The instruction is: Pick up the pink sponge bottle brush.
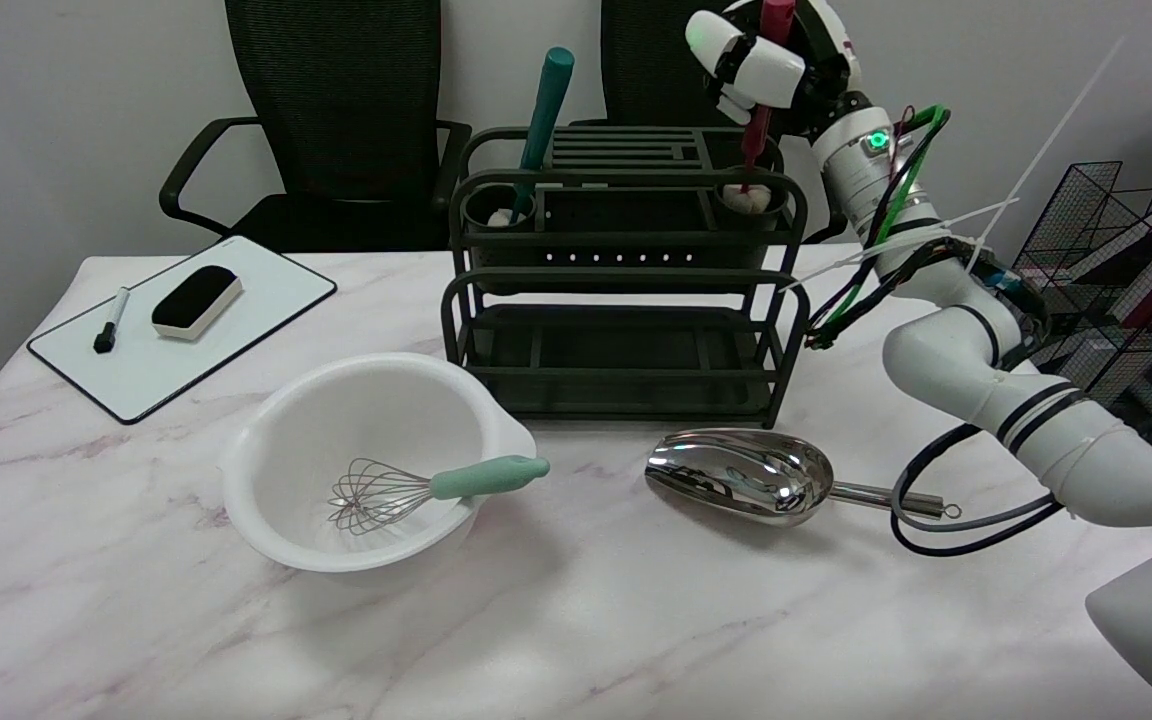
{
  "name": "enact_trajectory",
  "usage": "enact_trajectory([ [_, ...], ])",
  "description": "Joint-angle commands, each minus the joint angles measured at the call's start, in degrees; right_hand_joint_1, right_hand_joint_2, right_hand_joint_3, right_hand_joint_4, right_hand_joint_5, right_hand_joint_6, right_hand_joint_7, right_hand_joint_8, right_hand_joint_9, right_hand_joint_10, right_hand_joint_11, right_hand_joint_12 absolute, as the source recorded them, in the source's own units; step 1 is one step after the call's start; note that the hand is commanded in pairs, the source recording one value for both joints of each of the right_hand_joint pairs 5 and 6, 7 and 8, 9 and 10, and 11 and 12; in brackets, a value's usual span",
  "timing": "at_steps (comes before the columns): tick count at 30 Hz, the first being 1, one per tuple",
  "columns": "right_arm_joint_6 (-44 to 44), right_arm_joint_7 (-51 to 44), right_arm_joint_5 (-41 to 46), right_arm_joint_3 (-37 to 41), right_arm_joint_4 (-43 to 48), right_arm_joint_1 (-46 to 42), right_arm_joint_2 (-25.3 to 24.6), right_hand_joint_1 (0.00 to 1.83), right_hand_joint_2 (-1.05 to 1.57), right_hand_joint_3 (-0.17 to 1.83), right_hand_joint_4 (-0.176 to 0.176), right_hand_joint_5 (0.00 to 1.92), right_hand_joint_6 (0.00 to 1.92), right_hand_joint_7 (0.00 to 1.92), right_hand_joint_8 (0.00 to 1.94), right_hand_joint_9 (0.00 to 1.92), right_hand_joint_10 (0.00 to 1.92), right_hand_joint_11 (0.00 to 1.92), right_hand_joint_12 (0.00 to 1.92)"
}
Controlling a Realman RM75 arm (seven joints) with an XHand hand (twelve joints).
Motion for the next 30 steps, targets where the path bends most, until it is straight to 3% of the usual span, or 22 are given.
enact_trajectory([
  [1,-1.44,5.78,0.31,-1.25,0.73,-1.20,-0.07,1.03,0.80,0.83,0.000,1.92,1.92,1.92,1.92,1.92,1.92,1.83,1.83],
  [30,-1.15,5.46,-0.25,1.60,2.99,-2.63,0.81,1.04,0.79,0.80,0.000,1.92,1.92,1.92,1.92,1.92,1.92,1.87,1.87],
])
